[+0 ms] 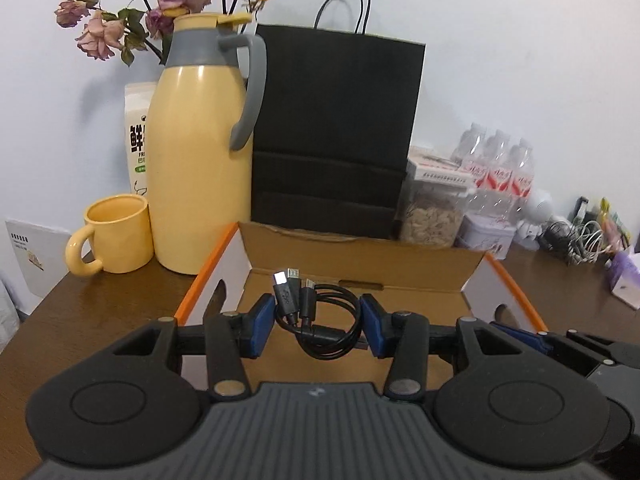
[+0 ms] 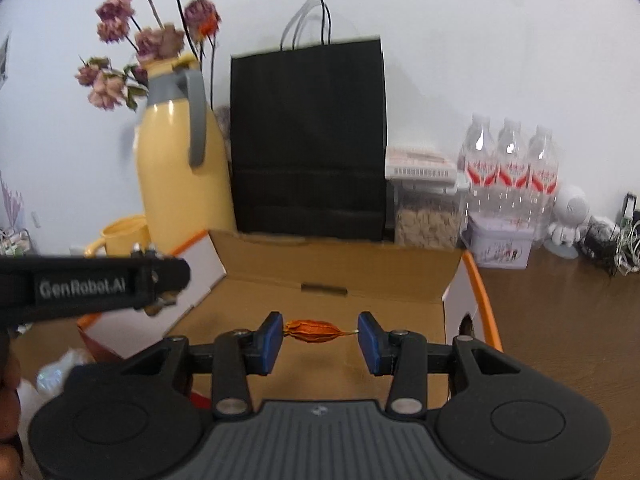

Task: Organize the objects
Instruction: 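Lower the orange object and black cable into the box and open both tools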

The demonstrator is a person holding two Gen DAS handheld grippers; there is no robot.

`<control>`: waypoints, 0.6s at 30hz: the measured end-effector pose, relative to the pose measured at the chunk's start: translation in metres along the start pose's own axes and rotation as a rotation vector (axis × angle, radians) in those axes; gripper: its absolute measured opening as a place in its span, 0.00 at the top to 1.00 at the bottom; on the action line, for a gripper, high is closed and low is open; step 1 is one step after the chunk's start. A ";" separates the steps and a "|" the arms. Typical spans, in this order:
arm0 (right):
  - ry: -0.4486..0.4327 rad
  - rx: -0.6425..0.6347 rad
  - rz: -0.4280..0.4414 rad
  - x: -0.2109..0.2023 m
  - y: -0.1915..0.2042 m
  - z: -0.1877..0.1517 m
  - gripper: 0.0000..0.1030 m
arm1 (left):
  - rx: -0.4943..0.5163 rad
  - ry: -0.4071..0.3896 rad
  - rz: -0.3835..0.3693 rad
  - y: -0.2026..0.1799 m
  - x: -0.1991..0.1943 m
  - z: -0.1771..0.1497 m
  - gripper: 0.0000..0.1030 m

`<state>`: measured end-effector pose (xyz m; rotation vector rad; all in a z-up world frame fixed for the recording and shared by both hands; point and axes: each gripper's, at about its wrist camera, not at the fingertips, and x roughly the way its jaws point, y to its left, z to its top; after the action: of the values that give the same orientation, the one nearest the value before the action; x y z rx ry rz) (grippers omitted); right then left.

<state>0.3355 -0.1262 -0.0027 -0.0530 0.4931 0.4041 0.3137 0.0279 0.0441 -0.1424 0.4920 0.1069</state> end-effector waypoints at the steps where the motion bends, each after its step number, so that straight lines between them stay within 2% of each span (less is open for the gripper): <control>1: 0.005 0.000 0.000 0.001 0.000 0.000 0.61 | 0.000 0.010 0.001 0.001 0.003 -0.001 0.54; 5: 0.022 -0.009 -0.007 0.003 0.001 -0.001 0.61 | -0.001 0.039 0.008 0.002 0.010 -0.005 0.51; 7: 0.026 -0.006 -0.021 0.003 0.001 -0.001 0.56 | -0.001 0.034 0.014 0.001 0.009 -0.006 0.32; 8: 0.028 -0.001 -0.026 0.003 0.000 -0.001 0.43 | 0.000 0.025 0.017 0.001 0.008 -0.006 0.13; 9: 0.024 0.005 -0.031 0.002 -0.001 -0.001 0.26 | 0.002 0.006 0.027 0.000 0.006 -0.006 0.00; 11: 0.021 0.011 -0.040 0.000 -0.002 0.000 0.05 | 0.000 -0.039 0.058 -0.001 0.002 -0.007 0.00; 12: 0.018 0.016 -0.042 -0.001 -0.003 0.001 0.00 | -0.003 -0.037 0.062 -0.001 0.002 -0.006 0.00; 18: 0.021 0.030 -0.054 0.000 -0.006 0.003 0.00 | -0.005 -0.021 0.059 -0.001 0.004 -0.006 0.00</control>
<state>0.3391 -0.1316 -0.0006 -0.0417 0.5171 0.3439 0.3143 0.0262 0.0369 -0.1320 0.4748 0.1669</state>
